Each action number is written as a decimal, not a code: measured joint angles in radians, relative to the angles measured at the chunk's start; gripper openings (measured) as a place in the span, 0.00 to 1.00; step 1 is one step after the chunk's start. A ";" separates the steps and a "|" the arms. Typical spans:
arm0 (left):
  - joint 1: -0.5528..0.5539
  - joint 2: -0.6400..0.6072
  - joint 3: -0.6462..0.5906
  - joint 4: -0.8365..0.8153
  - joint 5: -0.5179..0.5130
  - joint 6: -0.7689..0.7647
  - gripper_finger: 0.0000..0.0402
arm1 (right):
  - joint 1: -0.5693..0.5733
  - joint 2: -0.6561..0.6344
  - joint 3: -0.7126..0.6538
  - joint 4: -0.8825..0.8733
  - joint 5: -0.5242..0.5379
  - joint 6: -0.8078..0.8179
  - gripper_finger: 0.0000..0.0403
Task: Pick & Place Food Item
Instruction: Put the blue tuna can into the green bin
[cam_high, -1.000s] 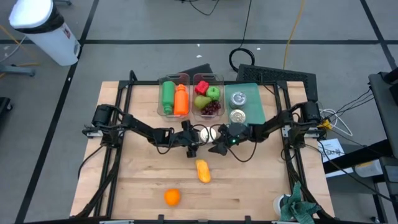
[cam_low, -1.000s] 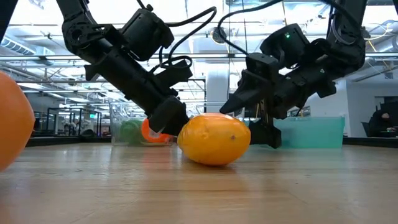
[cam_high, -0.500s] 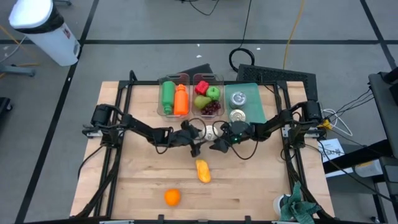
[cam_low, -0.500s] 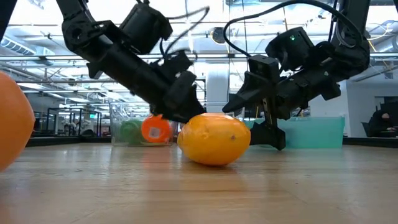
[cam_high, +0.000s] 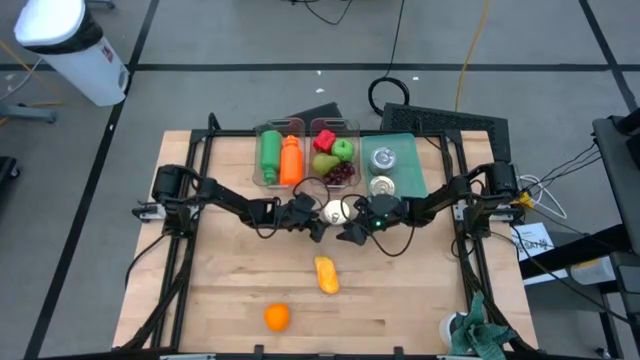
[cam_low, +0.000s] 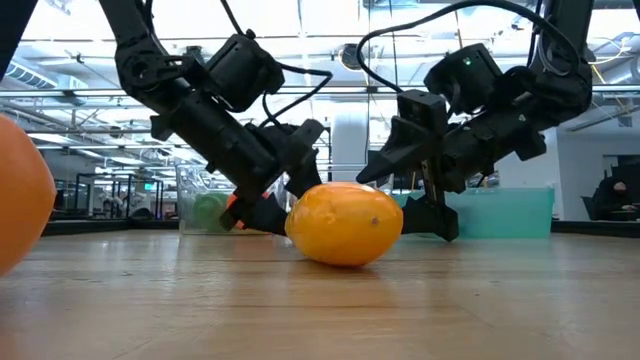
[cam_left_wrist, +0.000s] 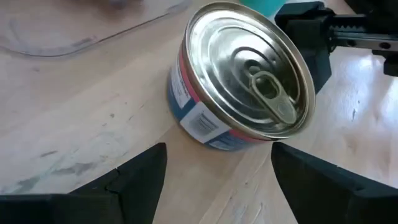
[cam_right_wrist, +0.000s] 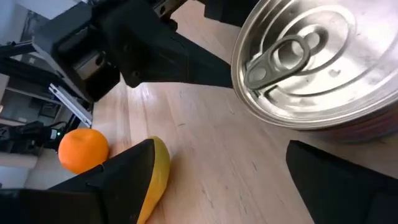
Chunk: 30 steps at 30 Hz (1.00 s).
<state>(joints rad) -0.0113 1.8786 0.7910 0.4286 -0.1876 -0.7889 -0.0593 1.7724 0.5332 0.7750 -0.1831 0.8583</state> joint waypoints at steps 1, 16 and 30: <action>0.001 0.000 0.000 -0.001 0.005 -0.008 0.74 | 0.000 0.000 -0.001 -0.004 -0.001 0.002 0.86; -0.031 0.001 0.000 0.090 -0.048 -0.075 0.74 | 0.042 -0.252 -0.003 -0.359 0.230 -0.039 0.86; -0.029 0.001 0.000 0.121 -0.129 -0.168 0.74 | 0.002 -0.193 -0.002 -0.258 0.336 -0.059 0.86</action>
<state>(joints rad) -0.0399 1.8793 0.7906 0.5493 -0.3164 -0.9564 -0.0568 1.5790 0.5312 0.5167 0.1534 0.7995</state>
